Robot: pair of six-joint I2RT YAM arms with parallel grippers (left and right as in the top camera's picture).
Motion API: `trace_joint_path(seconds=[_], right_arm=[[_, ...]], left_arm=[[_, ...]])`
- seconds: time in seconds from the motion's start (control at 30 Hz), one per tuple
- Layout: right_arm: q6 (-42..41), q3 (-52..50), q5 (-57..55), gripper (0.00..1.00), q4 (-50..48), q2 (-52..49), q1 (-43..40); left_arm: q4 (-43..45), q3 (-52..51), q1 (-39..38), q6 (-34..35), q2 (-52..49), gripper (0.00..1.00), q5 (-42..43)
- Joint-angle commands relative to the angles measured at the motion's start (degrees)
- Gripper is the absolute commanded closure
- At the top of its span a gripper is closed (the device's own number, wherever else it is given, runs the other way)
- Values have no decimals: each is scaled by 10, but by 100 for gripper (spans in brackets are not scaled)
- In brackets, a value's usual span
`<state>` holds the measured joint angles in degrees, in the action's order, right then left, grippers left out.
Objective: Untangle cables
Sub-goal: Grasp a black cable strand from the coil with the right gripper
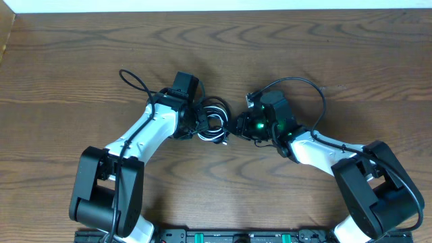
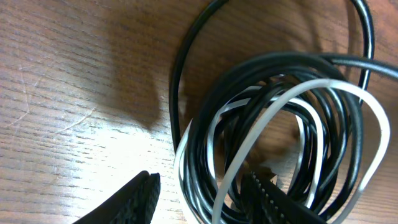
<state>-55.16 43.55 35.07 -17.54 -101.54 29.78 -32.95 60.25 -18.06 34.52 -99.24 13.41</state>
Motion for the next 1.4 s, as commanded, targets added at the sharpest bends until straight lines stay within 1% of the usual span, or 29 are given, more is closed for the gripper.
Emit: trace_joint_path(seconds=[0.0,0.1,0.13,0.23,0.37,0.5,0.57,0.8,1.0,1.23,1.37], right_arm=[[-5,6,-4,97,9,-3,1],[5,6,-7,92,11,-3,13],[17,6,-13,88,12,-3,19],[21,6,-62,71,40,-3,36],[48,6,-112,66,70,-3,49],[51,6,-152,66,78,-3,68],[51,6,-178,69,78,-3,80],[51,6,-216,77,78,-3,104],[51,6,-228,77,76,-3,110],[50,6,-227,76,20,-3,112],[51,6,-228,76,17,-3,112]], left_arm=[[-1,-3,2,-2,-4,52,-3],[-1,-3,2,-2,-4,52,-3],[-1,-3,2,-2,-4,52,-3],[-1,-3,2,-2,-4,52,-3],[-1,-3,2,-2,-4,52,-3],[-1,-3,2,-1,-4,52,-3],[-1,-3,2,-1,-4,52,-3],[-1,-3,2,-1,-4,52,-3],[-1,-3,2,-1,-4,52,-3],[-1,-3,2,-1,-4,53,-3],[-1,-3,2,-1,-4,53,-3]])
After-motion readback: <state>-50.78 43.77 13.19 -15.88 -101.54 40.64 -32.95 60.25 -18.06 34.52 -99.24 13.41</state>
